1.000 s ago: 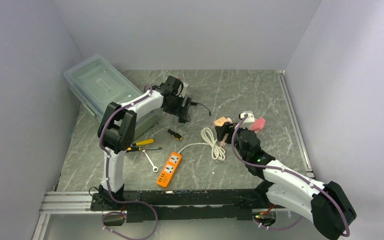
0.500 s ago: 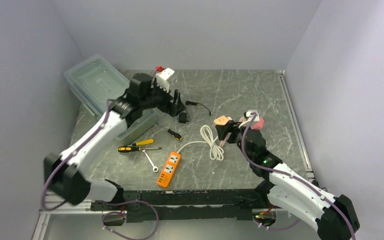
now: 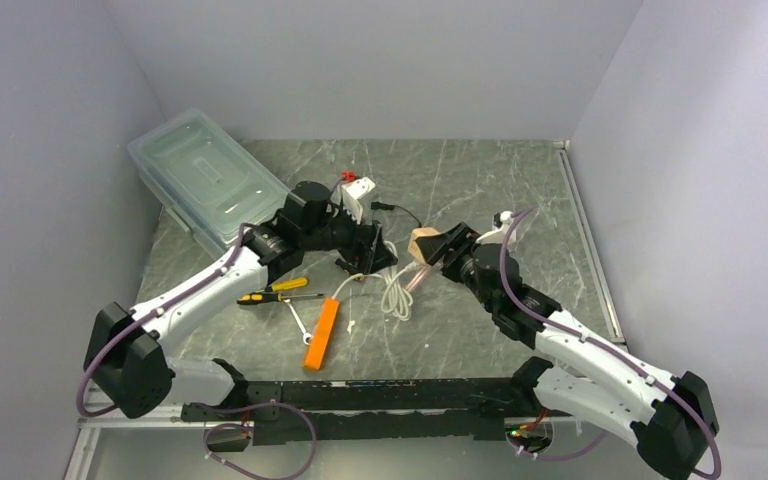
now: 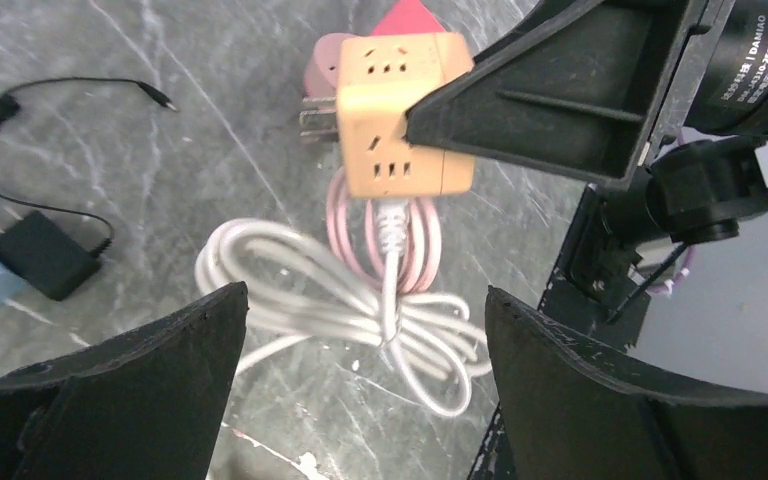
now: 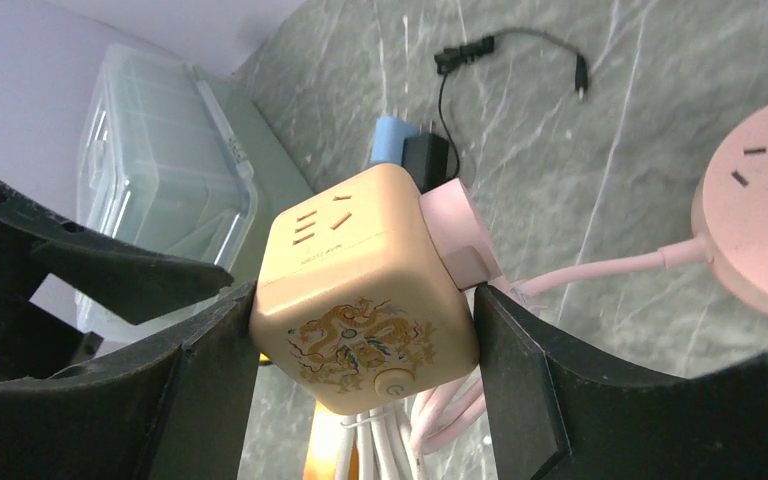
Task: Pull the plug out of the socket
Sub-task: Place the plug at the center of the board, then remove the plug from the socket.
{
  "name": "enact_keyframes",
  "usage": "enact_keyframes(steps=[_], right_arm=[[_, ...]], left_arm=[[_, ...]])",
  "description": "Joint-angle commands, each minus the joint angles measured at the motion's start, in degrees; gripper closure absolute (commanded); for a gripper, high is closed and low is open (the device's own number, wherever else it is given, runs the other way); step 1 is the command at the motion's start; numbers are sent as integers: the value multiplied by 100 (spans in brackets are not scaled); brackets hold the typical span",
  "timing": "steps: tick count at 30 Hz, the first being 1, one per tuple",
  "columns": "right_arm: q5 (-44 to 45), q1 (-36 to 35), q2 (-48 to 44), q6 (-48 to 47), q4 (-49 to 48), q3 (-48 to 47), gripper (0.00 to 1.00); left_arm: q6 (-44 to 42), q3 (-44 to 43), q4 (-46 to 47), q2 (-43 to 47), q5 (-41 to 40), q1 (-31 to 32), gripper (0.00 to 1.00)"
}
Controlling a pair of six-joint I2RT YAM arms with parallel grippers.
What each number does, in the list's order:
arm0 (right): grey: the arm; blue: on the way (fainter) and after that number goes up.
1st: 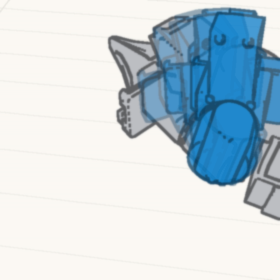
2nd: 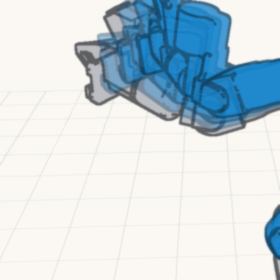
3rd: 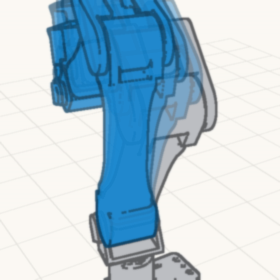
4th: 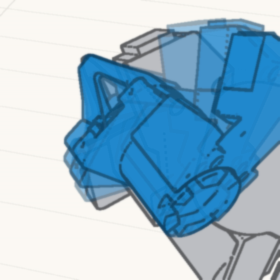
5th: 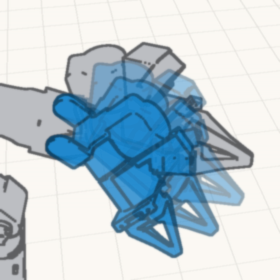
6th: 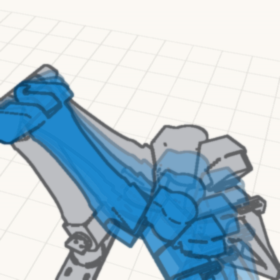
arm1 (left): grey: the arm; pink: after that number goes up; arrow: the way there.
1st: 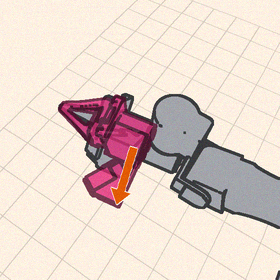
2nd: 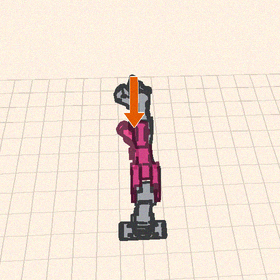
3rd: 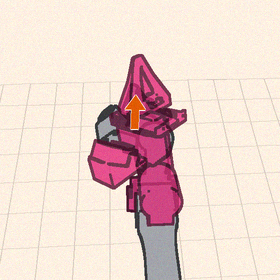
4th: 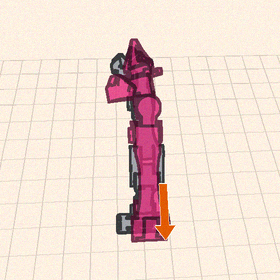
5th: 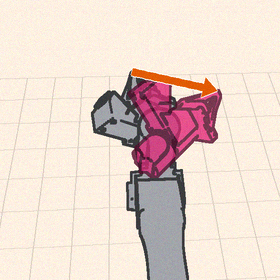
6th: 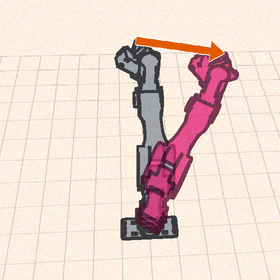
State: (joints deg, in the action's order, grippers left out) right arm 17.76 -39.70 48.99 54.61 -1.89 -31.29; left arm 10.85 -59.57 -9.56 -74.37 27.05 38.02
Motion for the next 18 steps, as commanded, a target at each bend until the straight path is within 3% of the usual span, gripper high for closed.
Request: enact_keyframes(steps=[1,18], right_arm=[[468,-439,-50,1248,-504,-425,100],[872,-1057,304,1896,-677,-715,100]], left_arm=[[406,66,519,-101,521,71,8],[516,23,657,-460,825,174,7]])
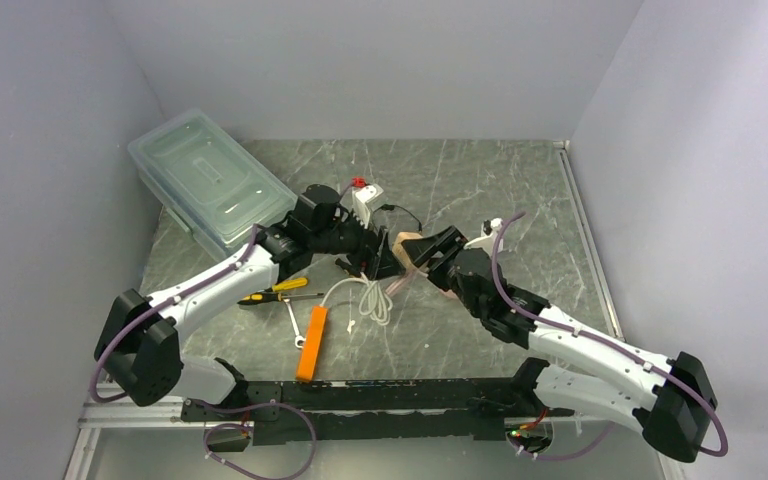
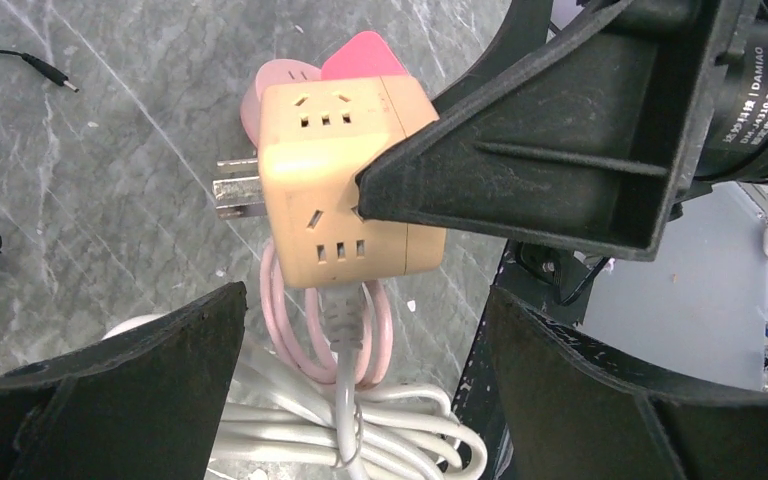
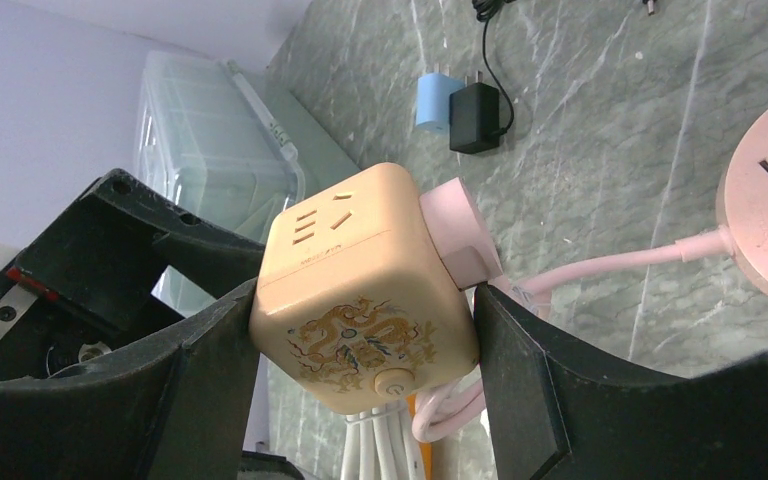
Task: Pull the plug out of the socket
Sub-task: Remove the plug from the socket.
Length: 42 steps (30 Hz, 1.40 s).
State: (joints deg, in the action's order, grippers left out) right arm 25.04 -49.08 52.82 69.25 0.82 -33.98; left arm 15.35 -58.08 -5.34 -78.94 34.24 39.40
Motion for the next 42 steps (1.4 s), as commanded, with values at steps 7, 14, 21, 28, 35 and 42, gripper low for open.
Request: enact_keyframes(steps=[7,14,21,28,35,42], right_arm=[[166,-295,86,723,-1261,-362,100],[252,-407,218,989,-1394,-371,100],[338,-445,204,1194,-1472,-261,100],[487,-451,133,1209,-1346,-130,73],[1172,-440,-345,743,-144,-436,15],[1878,-340,-994,381,790,-451,1]], left_arm=[[311,-45,489,-137,147,45,7],[350,-42,490,-283,-80,98,12],[451,-98,490,-464,-154,138,36],[475,-137,550,-588,-301,137,81],[412,-183,139,-600,-677,133,100],[298,-197,-118,-500,-841,138,100]])
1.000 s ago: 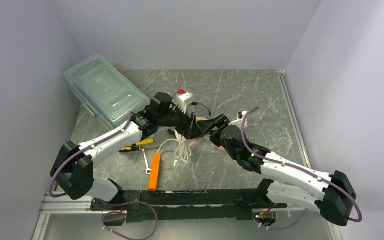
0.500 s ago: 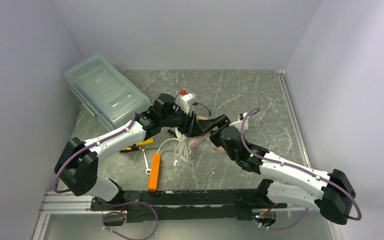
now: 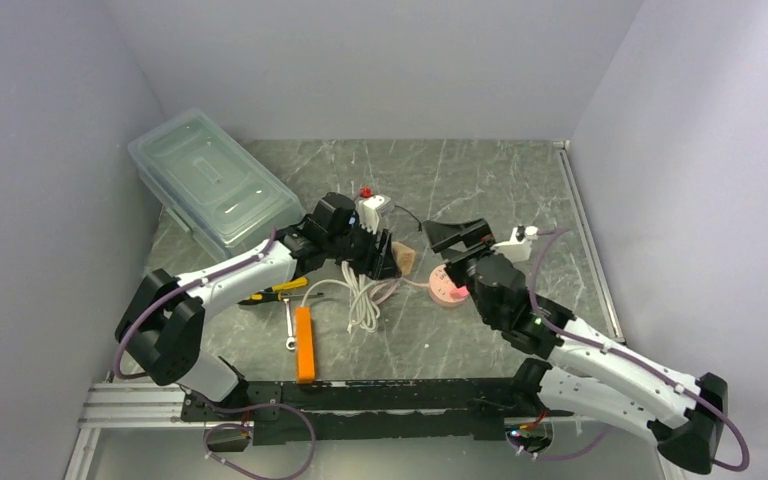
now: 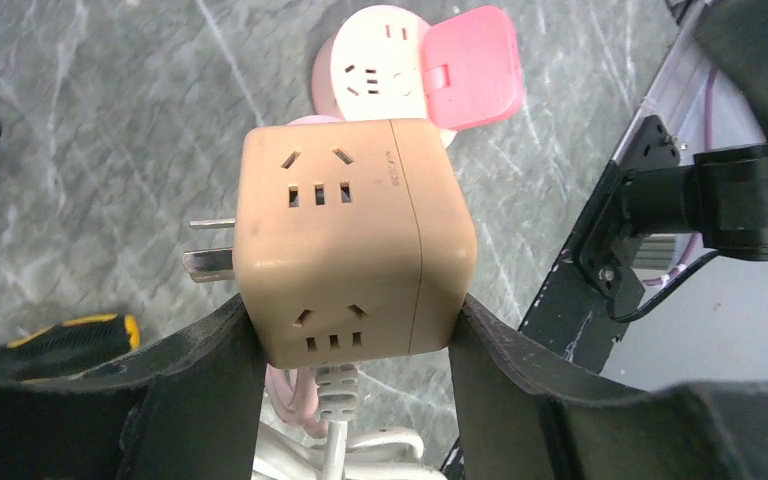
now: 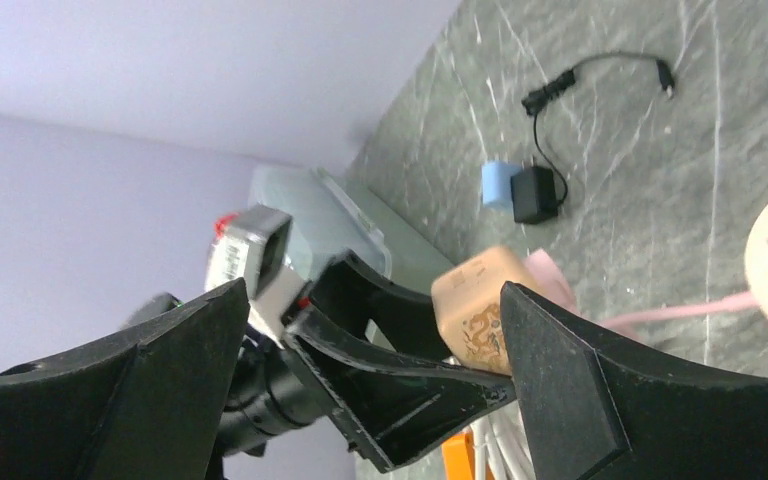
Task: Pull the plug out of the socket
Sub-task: Remove the plug from the socket.
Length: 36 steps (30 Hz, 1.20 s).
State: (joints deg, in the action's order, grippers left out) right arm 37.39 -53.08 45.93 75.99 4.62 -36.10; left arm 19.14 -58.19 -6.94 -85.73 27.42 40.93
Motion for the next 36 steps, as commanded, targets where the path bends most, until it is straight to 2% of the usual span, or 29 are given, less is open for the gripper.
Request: enact_keyframes(steps=[1,7,12,16,18,25,32,34,36], right_arm=[[699,92,-346,-394,564,-286,0],[603,682,-201,-1285,2198,-1000,0],[-625,1876,164,-2296,3313,-1338,0],[-1193,2231,556,-2482,3772,-1187,0],[-1467,2235,626,-2346,3701,-951,0],[-2882,2147,803,-1659,2114,1,7],[-2499,1378,1691,-1231,1846,-222,11],[-2399,1260,1842,-1156,1755,-254,17],[-2284,1199,1976,-1123,1727,-319,30]], left_arm=[[-108,-188,6,214,-211,-15,100],[-211,-258,-636,442,-699,-114,100],[-24,-167,-1036,563,-612,-462,100],[134,-80,-1245,543,-412,-783,100],[160,-43,-1242,547,-309,-823,100],[158,-91,-1284,471,-111,-823,100],[105,-109,-1332,569,-169,-829,100],[87,-108,-1348,590,-196,-819,100],[62,-121,-1381,597,-219,-814,100]])
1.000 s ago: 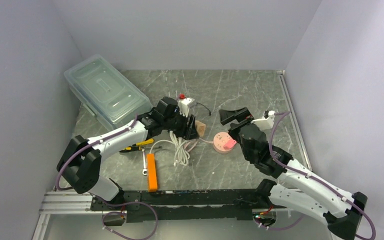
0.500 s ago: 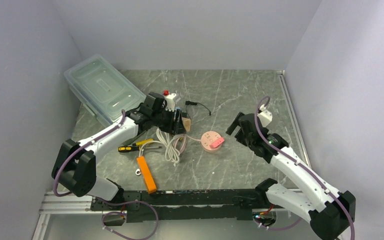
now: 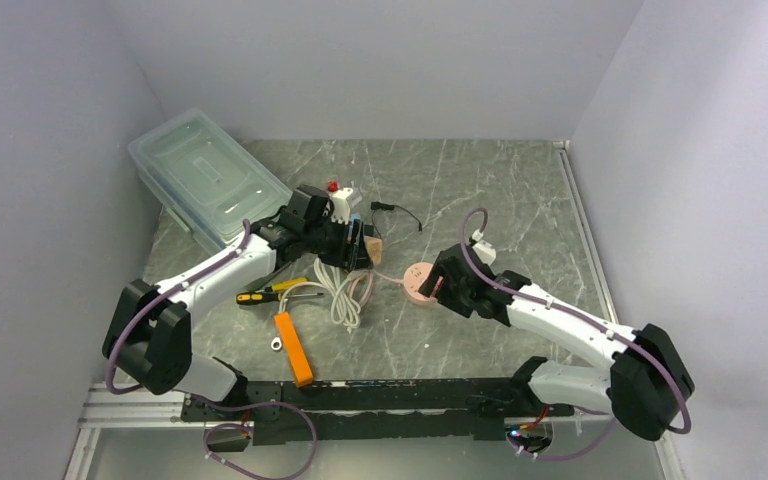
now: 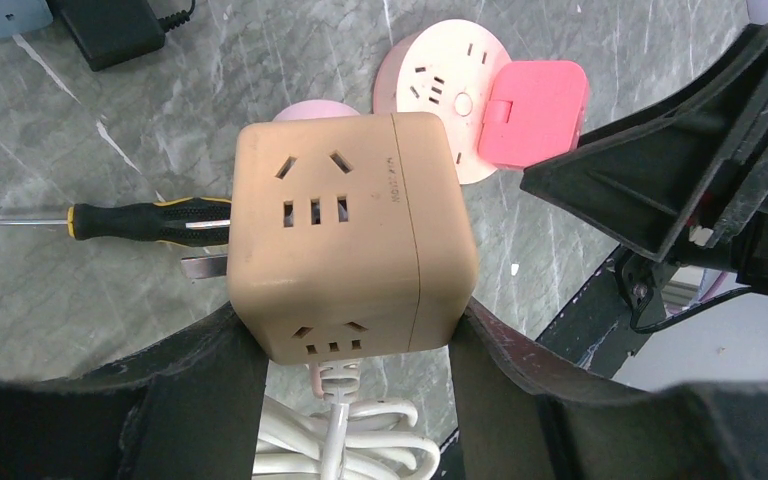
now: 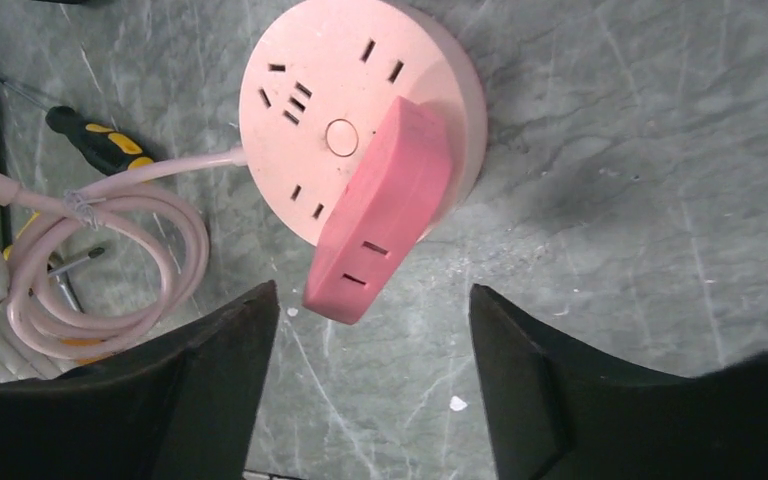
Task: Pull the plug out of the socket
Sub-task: Remove the plug from the socket.
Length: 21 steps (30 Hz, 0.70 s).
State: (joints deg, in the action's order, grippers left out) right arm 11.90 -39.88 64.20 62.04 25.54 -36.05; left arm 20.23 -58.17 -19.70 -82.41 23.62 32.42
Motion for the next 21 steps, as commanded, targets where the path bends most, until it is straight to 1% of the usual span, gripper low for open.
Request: enact_keyframes(steps=[1,2,4,6,7,11,17,18,21], right_arm=[[309,-137,212,240,-359,-368,37],[357,-147,260,214,-338,-433,44],[473,-160,356,131,-305,-560,54],[525,-156,474,69,-314,-663,60],[550,-160,543,48,-302,-717,61],[617,-161,856,-25,-165,-931,60],[554,-161,987,-96,-159,-957,60],[532,-161,1009,-110,-144,-969,59],[539,-156,1100,-134,-6,-1026,51]], left_arm=[[-65,-132,-129,269,111,36,100],[-83,-147,-169,263,51,48,100],[-118,-182,-250,248,-59,73,100],[-133,-191,-281,243,-79,98,100],[-133,-190,-280,243,-62,110,100],[-120,-186,-303,234,-14,171,100],[-72,-47,-432,314,28,202,100],[-72,-22,-469,332,6,209,100],[-87,34,-578,372,-100,247,100]])
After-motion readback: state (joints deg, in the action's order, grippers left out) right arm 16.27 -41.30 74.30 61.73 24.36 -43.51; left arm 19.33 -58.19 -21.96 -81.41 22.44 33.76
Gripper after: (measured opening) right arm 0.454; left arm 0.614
